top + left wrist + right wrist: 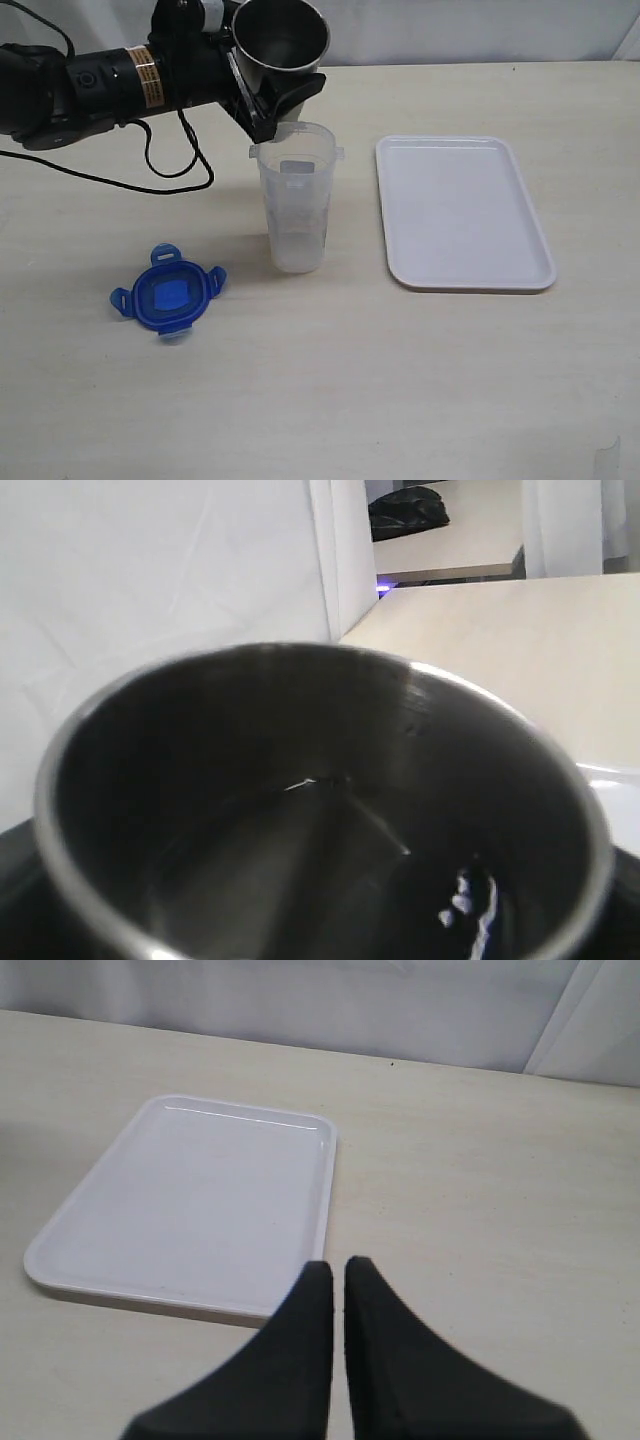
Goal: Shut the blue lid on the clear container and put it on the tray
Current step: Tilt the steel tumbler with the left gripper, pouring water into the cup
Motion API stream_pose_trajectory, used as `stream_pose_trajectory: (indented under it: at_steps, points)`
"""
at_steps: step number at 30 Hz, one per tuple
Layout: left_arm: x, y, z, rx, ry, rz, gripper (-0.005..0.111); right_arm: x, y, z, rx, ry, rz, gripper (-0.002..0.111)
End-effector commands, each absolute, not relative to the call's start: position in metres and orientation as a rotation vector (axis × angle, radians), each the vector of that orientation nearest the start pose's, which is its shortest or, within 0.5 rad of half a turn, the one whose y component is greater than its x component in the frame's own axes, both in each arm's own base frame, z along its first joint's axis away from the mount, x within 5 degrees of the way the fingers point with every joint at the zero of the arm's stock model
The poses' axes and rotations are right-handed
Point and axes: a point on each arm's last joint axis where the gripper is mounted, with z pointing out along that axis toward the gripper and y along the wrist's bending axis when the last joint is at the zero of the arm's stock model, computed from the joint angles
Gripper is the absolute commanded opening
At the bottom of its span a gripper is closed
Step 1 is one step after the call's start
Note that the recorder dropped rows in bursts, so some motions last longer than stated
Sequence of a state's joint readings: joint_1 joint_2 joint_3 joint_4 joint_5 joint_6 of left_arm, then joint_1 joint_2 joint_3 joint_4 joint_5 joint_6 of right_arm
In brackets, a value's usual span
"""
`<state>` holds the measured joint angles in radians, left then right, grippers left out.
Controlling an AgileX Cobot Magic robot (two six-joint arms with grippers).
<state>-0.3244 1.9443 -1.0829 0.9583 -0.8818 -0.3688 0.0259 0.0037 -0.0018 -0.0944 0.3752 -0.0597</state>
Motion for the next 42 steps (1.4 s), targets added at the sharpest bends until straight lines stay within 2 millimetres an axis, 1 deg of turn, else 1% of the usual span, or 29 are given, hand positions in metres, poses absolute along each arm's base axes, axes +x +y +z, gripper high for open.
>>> stream_pose_trajectory:
  at_steps: [1,14,21,26,35,42]
  points:
    - [0.3594,-0.1872,0.2213,1.082,1.219,-0.547,0.000,0.0528,-0.0017,0.1798,-0.127,1.851,-0.109,0.004]
    - [0.3587,-0.1876,0.2223,1.114,1.168,-0.507,0.000,0.0528,-0.0017,0.1798,-0.127,1.851,-0.109,0.004]
    - [0.3576,-0.1882,0.2239,1.159,1.091,-0.447,0.000,0.0528,-0.0017,0.1798,-0.127,1.851,-0.109,0.004]
    - [0.3577,-0.1881,0.2239,1.163,1.084,-0.438,0.000,0.0528,-0.0017,0.1798,-0.127,1.851,-0.109,0.004]
    - [0.3588,-0.1875,0.2249,1.192,1.029,-0.359,0.000,0.0528,-0.0017,0.1798,-0.127,1.851,-0.109,0.004]
    - [0.3590,-0.1874,0.2251,1.195,1.020,-0.346,0.000,0.0528,-0.0017,0.1798,-0.127,1.851,-0.109,0.004]
